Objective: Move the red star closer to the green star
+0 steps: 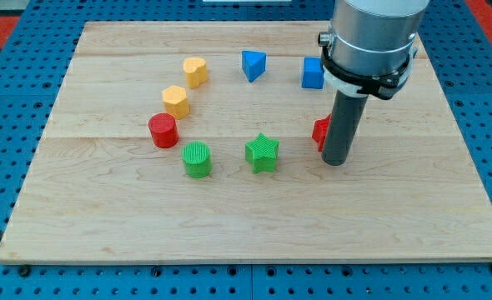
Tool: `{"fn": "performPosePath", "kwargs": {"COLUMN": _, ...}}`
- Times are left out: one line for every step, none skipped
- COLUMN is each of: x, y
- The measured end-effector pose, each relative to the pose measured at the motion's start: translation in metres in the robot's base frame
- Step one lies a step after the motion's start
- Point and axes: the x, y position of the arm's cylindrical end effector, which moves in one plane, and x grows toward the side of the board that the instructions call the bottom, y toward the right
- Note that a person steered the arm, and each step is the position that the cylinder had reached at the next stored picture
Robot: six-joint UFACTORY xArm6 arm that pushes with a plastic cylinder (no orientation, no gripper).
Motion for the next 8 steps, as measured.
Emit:
{"fn": "performPosePath", "kwargs": {"x": 0.033, "y": 0.002}}
{"fn": "performPosePath", "kwargs": {"x": 0.055, "y": 0.042}}
{"fn": "performPosePath", "kwargs": {"x": 0.075, "y": 0.081}}
{"fn": "performPosePath", "kwargs": {"x": 0.022, "y": 0.056}}
{"fn": "performPosePath", "kwargs": {"x": -0.016, "y": 0.06}}
{"fn": "performPosePath", "kwargs": {"x": -0.044, "y": 0.036}}
{"fn": "performPosePath", "kwargs": {"x": -0.045, "y": -0.021}}
{"fn": "performPosePath", "kwargs": {"x": -0.045, "y": -0.035}}
